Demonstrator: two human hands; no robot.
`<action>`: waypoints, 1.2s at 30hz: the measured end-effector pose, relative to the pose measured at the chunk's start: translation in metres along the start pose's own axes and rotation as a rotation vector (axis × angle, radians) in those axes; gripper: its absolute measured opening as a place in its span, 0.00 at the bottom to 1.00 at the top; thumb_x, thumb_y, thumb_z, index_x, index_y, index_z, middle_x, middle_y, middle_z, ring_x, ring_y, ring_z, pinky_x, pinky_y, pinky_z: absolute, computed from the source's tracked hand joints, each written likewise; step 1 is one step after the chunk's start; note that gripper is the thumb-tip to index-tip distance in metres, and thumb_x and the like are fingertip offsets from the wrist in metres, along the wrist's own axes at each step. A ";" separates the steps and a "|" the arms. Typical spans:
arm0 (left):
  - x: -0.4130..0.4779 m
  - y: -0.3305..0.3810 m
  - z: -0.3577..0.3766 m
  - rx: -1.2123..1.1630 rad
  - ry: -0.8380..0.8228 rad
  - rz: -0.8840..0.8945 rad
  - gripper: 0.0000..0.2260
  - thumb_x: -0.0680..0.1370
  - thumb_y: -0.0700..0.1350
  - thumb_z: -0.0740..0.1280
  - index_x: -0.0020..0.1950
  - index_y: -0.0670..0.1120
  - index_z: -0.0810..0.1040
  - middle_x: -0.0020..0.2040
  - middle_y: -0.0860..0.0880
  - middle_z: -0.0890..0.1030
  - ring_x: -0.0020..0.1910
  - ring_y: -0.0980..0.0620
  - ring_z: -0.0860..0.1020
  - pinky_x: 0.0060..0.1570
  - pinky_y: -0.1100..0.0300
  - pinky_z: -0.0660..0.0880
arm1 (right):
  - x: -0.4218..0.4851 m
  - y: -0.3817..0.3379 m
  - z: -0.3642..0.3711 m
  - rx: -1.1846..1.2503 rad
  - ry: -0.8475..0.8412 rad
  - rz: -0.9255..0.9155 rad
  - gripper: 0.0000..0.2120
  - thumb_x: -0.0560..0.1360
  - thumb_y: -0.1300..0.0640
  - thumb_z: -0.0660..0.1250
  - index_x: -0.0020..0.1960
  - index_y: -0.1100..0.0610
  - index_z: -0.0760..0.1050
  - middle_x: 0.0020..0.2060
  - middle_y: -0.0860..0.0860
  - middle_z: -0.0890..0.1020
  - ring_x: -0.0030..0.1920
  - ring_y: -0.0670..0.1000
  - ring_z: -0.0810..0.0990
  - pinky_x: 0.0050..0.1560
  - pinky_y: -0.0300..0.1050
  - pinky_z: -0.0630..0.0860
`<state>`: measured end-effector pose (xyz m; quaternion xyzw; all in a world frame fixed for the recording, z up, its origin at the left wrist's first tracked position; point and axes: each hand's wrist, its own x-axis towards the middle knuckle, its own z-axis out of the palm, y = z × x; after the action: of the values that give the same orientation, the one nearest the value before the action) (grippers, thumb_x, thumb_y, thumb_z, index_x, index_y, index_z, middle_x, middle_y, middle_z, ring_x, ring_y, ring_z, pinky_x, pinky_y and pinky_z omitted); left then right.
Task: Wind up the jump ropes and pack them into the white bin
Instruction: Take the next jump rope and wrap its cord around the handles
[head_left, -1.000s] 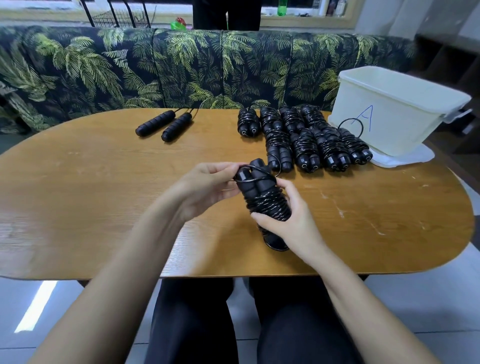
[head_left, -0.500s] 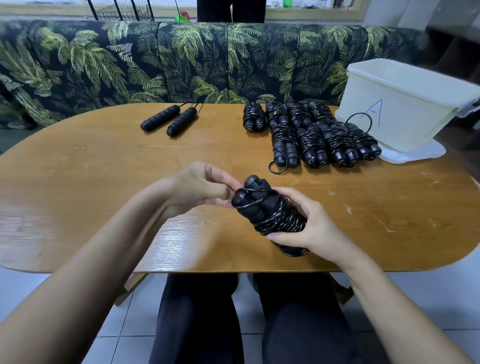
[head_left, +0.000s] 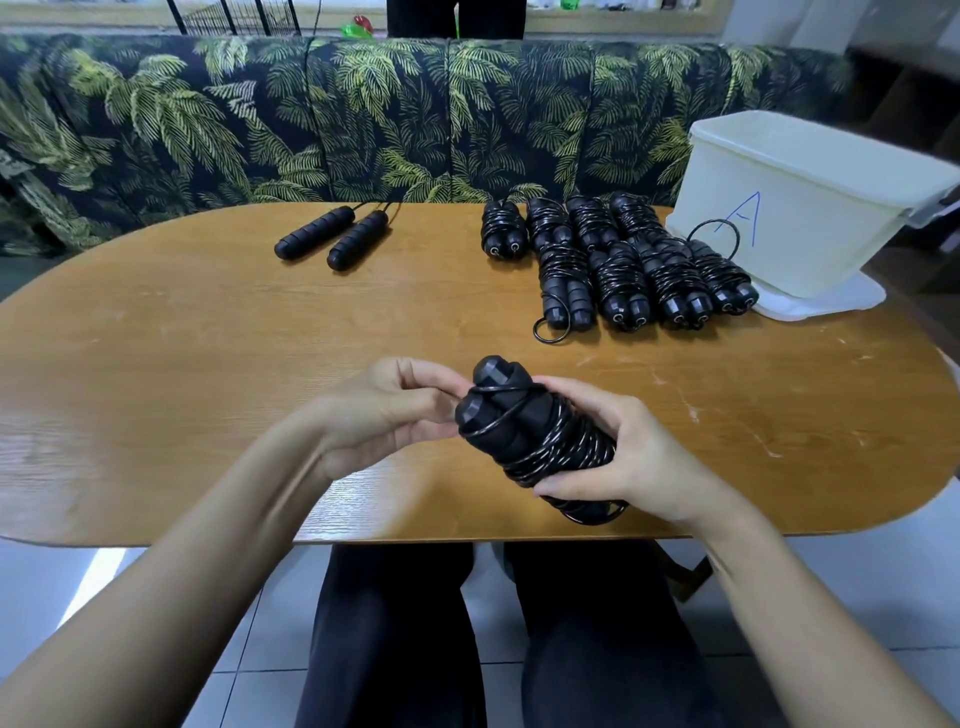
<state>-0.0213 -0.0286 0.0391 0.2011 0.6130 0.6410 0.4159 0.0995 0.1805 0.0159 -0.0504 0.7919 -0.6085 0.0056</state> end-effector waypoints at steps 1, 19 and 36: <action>-0.002 0.001 0.000 0.030 0.022 0.039 0.09 0.61 0.32 0.74 0.37 0.43 0.85 0.40 0.45 0.85 0.40 0.53 0.83 0.43 0.63 0.80 | 0.000 -0.003 0.000 0.002 0.007 -0.004 0.35 0.63 0.68 0.78 0.63 0.43 0.72 0.57 0.40 0.81 0.59 0.41 0.78 0.56 0.31 0.72; -0.002 0.012 0.000 0.089 0.165 0.143 0.09 0.72 0.41 0.67 0.46 0.37 0.83 0.42 0.42 0.84 0.40 0.50 0.82 0.42 0.64 0.80 | 0.012 -0.014 -0.009 0.052 -0.043 0.030 0.23 0.69 0.69 0.75 0.60 0.54 0.76 0.46 0.57 0.84 0.42 0.58 0.85 0.47 0.50 0.81; 0.034 -0.002 0.045 0.209 0.461 0.238 0.09 0.71 0.34 0.73 0.49 0.42 0.80 0.35 0.46 0.78 0.32 0.55 0.79 0.34 0.66 0.77 | 0.025 0.013 0.010 -1.096 0.538 0.108 0.29 0.73 0.47 0.71 0.70 0.47 0.64 0.55 0.49 0.81 0.47 0.58 0.83 0.38 0.45 0.67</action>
<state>-0.0054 0.0257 0.0367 0.1622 0.7263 0.6474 0.1644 0.0748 0.1715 0.0021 0.1497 0.9647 -0.1030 -0.1905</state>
